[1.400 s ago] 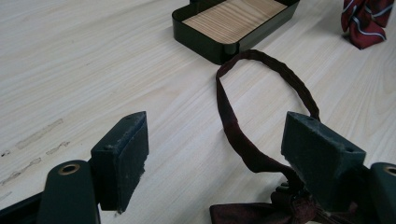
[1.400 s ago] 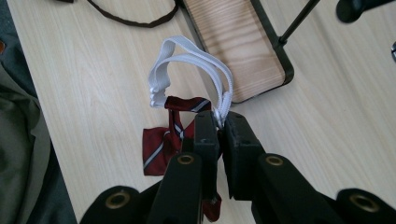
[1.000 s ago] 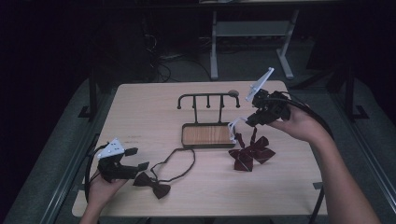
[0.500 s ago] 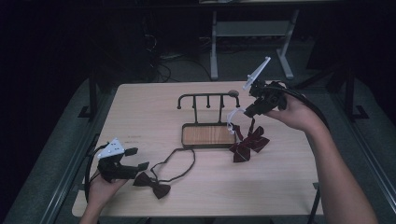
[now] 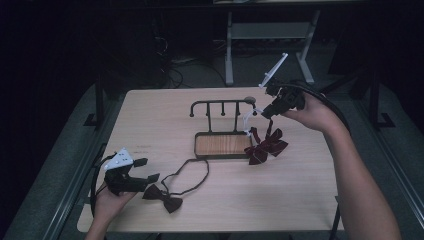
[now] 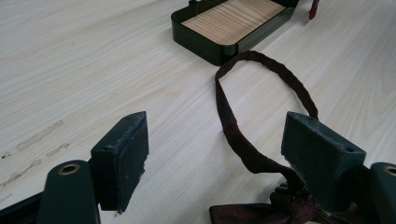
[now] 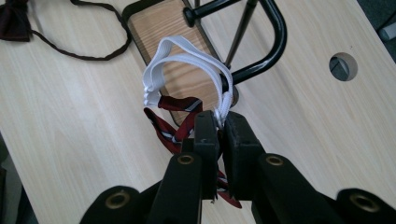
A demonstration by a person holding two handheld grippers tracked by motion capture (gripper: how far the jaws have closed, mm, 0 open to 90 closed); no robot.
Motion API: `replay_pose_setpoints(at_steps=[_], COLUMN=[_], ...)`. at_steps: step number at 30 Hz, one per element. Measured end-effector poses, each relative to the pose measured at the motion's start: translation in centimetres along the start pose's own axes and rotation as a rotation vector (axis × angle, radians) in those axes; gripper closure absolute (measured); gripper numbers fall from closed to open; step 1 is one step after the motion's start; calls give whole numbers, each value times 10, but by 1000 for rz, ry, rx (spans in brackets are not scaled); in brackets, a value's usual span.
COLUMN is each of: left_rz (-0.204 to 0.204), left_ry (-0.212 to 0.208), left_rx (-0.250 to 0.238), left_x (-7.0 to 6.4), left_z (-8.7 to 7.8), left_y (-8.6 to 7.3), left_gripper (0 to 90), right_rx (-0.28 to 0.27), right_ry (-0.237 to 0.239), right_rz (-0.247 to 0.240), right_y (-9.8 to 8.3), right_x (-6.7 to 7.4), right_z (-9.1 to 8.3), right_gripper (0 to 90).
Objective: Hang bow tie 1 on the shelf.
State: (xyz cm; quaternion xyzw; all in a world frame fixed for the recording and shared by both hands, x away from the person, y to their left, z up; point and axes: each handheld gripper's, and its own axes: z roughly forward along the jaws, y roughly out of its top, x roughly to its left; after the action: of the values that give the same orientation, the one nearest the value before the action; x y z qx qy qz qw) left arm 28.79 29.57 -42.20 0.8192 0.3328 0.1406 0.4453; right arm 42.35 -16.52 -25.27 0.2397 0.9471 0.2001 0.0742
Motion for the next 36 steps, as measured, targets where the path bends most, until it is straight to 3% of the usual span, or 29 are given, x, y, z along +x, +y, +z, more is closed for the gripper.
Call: replay_pose_setpoints(at_steps=[17,36], left_rz=[1,12], left_ry=[-5,-7], left_rx=[-3,4], left_x=[0,-1], left_z=[0,0], left_y=[0,1], left_gripper=[231,231], right_rx=[19,25], right_ry=[-14,-3], right_rz=[48,78], right_y=[5,2], right_x=[-20,-29], right_z=[4,15], right_gripper=[839,832])
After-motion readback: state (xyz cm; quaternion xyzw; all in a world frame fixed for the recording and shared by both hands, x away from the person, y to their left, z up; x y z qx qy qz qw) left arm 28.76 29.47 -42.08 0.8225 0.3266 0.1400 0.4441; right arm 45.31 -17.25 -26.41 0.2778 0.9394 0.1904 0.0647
